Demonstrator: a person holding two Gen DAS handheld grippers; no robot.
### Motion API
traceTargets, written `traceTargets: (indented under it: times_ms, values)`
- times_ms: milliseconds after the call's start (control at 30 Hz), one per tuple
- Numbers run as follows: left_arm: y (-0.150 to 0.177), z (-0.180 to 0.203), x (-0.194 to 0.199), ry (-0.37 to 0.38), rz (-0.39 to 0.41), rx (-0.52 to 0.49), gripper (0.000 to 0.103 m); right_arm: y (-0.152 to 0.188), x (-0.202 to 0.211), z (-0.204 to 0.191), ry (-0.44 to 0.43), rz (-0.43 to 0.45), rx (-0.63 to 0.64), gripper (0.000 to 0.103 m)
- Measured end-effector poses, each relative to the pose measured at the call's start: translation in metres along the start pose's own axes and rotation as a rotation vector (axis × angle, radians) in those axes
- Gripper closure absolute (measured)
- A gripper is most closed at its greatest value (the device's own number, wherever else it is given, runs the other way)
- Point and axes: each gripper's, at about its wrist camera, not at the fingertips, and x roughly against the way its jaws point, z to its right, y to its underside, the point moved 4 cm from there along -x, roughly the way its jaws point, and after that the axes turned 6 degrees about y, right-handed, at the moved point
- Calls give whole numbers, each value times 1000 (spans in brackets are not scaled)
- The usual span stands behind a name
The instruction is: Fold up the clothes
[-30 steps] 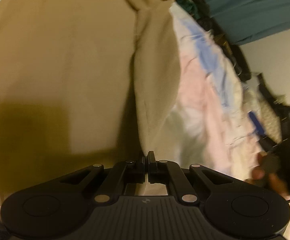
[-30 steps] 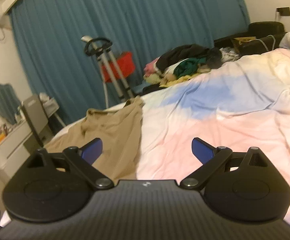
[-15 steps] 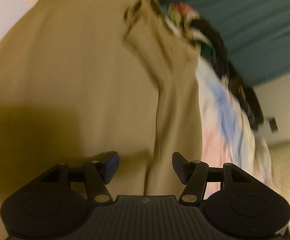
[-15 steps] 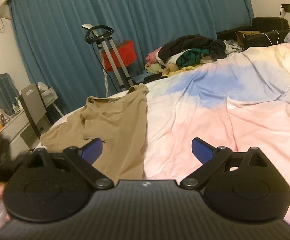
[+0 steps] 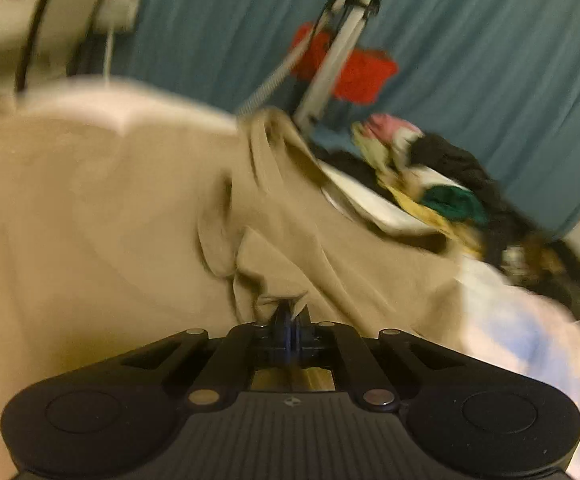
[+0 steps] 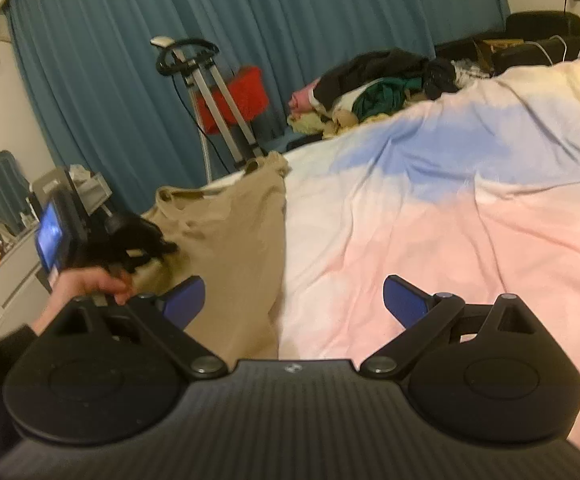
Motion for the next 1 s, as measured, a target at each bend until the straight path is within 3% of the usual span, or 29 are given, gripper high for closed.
traceTargets:
  times_ms: [100, 200, 233, 300, 433, 467, 567, 767, 867, 900, 1000]
  values:
    - [2, 3, -6, -25, -38, -15, 97, 2, -8, 5, -16, -21, -23, 6]
    - [12, 5, 12, 31, -92, -17, 78, 4, -12, 9, -46, -50, -64, 6]
    - [16, 4, 25, 50, -114, -25, 69, 4, -12, 9, -64, -59, -78, 6]
    - [29, 2, 55, 85, -165, -46, 62, 5, -10, 8, -98, -67, -93, 6]
    - [74, -7, 140, 194, -272, -76, 55, 8, 0, 2, -147, -90, -98, 6]
    - [87, -9, 158, 215, -305, -66, 55, 9, 3, 0, -160, -99, -101, 7]
    - [124, -16, 208, 278, -408, -18, 55, 15, 12, 2, -181, -132, -117, 30]
    - [189, -35, 248, 369, -582, 152, 55, 43, 37, 15, -171, -237, -207, 35]
    - [206, -32, 255, 389, -617, 113, 55, 66, 42, 17, -171, -331, -264, 38]
    - [210, -31, 257, 384, -619, 103, 55, 75, 42, 16, -171, -371, -279, 45]
    - [214, -30, 258, 382, -613, 93, 55, 100, 41, 18, -143, -464, -320, 52]
